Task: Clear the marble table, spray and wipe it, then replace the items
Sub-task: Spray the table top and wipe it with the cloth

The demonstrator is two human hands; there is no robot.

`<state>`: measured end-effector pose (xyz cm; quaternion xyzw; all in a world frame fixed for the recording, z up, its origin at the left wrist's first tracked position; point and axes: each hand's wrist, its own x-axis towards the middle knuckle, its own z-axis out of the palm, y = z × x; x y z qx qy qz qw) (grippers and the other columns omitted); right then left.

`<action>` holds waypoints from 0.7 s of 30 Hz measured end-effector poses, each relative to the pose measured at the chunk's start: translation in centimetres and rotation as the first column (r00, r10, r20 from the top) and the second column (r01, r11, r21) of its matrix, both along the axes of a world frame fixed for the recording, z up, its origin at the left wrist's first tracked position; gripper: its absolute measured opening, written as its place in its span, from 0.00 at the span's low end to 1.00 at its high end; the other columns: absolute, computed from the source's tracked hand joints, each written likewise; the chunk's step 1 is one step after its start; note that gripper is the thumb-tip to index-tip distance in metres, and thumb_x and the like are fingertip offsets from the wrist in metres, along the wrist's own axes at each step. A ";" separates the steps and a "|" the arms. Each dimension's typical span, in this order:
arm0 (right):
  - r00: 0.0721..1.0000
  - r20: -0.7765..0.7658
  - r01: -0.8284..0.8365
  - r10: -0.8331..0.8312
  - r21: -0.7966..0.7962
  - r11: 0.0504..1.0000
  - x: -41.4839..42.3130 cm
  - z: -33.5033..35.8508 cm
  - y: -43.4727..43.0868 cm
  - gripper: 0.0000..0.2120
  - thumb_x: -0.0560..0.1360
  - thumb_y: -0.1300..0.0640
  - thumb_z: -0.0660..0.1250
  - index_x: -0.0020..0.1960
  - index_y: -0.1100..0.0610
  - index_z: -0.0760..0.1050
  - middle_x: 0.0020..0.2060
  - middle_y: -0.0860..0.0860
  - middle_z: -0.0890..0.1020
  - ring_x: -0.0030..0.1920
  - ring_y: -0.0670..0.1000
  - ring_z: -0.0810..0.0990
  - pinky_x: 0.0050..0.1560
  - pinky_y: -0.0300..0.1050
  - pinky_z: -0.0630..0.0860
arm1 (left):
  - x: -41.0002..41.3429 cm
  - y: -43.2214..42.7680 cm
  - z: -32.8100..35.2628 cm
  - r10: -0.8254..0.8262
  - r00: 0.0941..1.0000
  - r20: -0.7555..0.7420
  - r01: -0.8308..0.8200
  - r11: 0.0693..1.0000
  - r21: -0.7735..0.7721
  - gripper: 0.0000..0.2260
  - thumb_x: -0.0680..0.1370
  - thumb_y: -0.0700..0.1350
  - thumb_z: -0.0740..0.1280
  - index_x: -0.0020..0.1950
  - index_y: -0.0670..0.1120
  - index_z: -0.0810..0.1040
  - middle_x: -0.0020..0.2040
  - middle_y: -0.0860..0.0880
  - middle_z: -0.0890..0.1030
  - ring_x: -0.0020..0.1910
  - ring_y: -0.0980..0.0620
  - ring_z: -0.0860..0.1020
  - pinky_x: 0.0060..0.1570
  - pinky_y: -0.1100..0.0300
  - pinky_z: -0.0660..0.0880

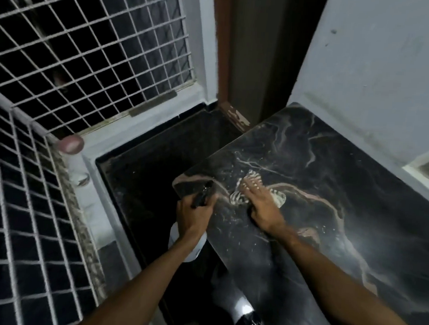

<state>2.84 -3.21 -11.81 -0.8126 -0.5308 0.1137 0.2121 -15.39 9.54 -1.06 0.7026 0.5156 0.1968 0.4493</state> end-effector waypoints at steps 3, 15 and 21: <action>0.899 -0.078 0.430 -0.431 -0.028 0.902 2.5 1.4 3.4 0.32 0.68 0.57 0.56 0.72 0.60 0.71 0.74 0.63 0.68 0.74 0.69 0.63 0.74 0.64 0.61 | -2.1 2.4 -0.8 0.034 0.999 0.008 -0.033 0.998 -0.053 0.14 0.72 0.56 0.76 0.39 0.46 0.85 0.38 0.50 0.86 0.43 0.49 0.84 0.49 0.54 0.80; 0.991 -0.070 -0.117 0.116 -0.010 0.993 -10.8 1.0 17.0 0.28 0.72 0.58 0.57 0.71 0.61 0.72 0.74 0.62 0.68 0.77 0.66 0.60 0.76 0.66 0.57 | -7.7 9.6 -2.7 0.027 0.999 -0.045 -0.028 0.999 -0.032 0.17 0.73 0.57 0.75 0.31 0.49 0.78 0.30 0.52 0.81 0.33 0.52 0.81 0.38 0.52 0.79; 0.985 -0.089 0.145 -0.150 -0.054 0.988 -10.0 1.4 12.7 0.34 0.69 0.64 0.59 0.76 0.54 0.66 0.79 0.56 0.62 0.80 0.62 0.53 0.76 0.64 0.57 | -7.4 9.5 -2.5 -0.019 0.998 -0.059 0.018 1.000 -0.008 0.18 0.73 0.58 0.75 0.32 0.47 0.78 0.32 0.49 0.82 0.36 0.47 0.81 0.40 0.53 0.78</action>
